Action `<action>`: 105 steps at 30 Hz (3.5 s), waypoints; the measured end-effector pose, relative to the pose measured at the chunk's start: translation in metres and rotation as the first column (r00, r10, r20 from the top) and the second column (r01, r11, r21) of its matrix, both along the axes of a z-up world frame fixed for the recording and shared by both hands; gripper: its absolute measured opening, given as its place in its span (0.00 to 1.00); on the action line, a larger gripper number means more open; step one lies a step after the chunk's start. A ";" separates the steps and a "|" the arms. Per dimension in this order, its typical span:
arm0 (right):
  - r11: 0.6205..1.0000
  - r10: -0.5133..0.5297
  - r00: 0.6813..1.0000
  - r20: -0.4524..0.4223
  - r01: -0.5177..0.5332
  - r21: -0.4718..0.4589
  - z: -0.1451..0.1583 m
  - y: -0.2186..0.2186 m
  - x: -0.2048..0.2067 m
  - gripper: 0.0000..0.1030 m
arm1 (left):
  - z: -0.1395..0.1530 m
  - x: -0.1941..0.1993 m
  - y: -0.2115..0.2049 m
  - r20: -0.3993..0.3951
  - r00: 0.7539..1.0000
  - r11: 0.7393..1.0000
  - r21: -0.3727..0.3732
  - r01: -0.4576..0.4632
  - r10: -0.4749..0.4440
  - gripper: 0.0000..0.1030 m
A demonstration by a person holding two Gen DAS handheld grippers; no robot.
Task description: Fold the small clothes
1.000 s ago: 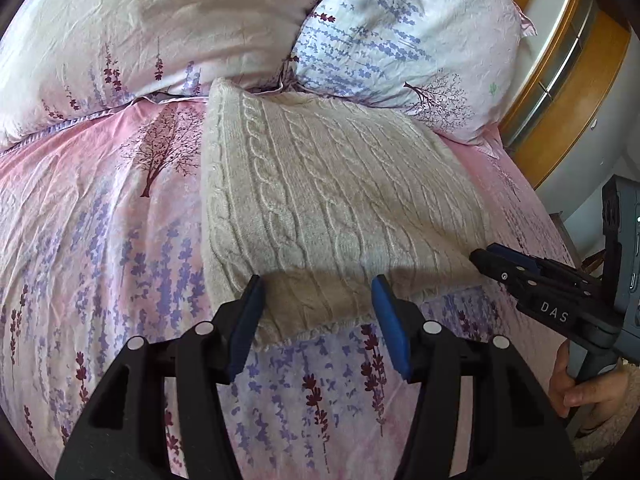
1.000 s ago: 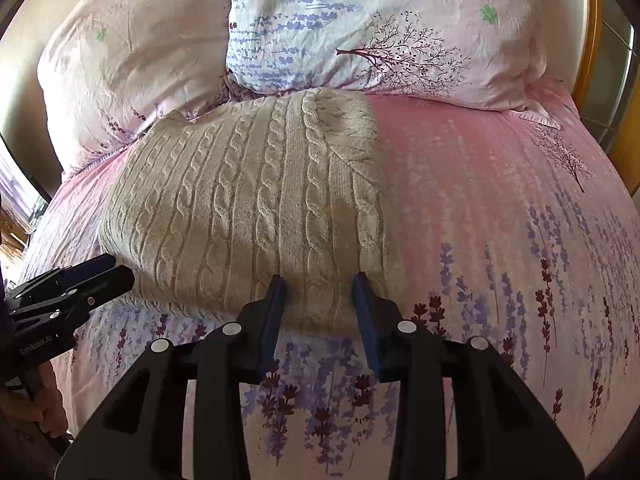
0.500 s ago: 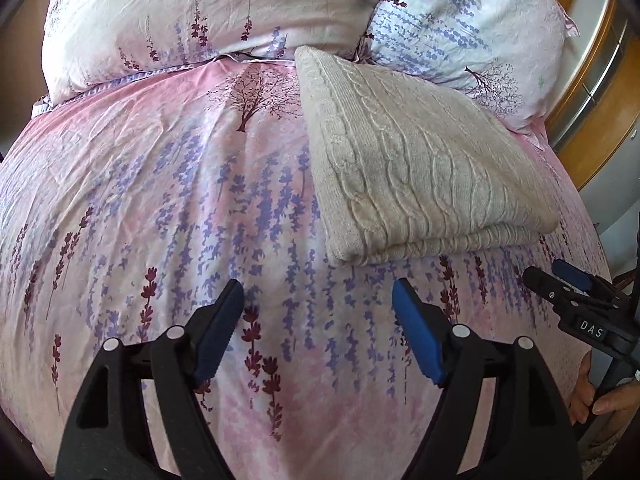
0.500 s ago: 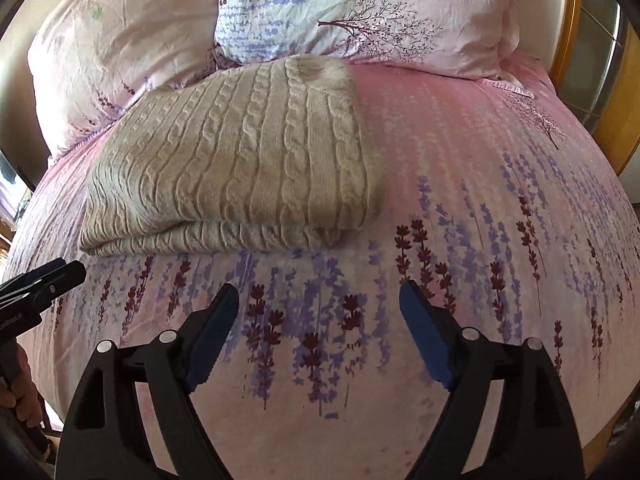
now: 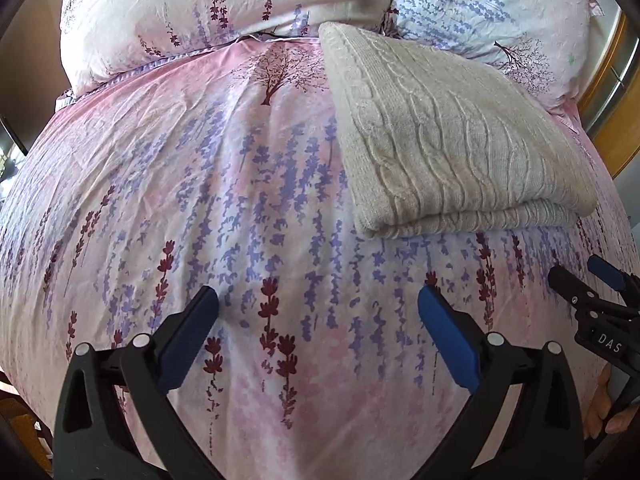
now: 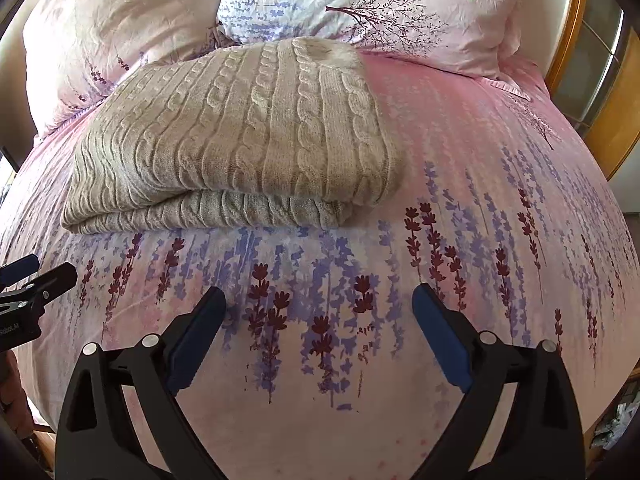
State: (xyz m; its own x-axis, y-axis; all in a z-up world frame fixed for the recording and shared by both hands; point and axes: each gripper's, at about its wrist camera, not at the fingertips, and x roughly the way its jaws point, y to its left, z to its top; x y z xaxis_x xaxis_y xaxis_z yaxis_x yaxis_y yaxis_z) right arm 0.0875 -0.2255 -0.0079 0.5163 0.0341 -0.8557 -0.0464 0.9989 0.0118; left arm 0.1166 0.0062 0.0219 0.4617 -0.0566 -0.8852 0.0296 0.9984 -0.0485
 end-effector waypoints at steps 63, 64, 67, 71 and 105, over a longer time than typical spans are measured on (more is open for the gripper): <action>0.999 -0.042 0.999 -0.007 0.042 0.002 -0.004 -0.002 0.002 0.99 | -0.007 0.008 -0.006 -0.057 0.998 0.999 0.048 -0.006 0.008 0.98; 0.999 -0.042 0.999 -0.007 0.042 0.002 -0.004 -0.002 0.002 0.99 | -0.006 0.008 -0.006 -0.057 0.998 0.999 0.048 -0.005 0.008 0.98; 0.999 -0.042 0.999 -0.007 0.042 0.002 -0.004 -0.002 0.002 0.99 | -0.007 0.008 -0.006 -0.057 0.998 0.999 0.048 -0.005 0.008 0.98; 0.999 -0.041 0.999 -0.007 0.041 0.002 -0.004 -0.002 0.002 0.99 | -0.006 0.008 -0.006 -0.057 0.998 0.999 0.048 -0.005 0.008 0.98; 0.999 -0.042 0.999 -0.008 0.042 0.002 -0.004 -0.002 0.002 0.99 | -0.006 0.009 -0.006 -0.059 0.998 0.999 0.049 -0.003 0.006 0.98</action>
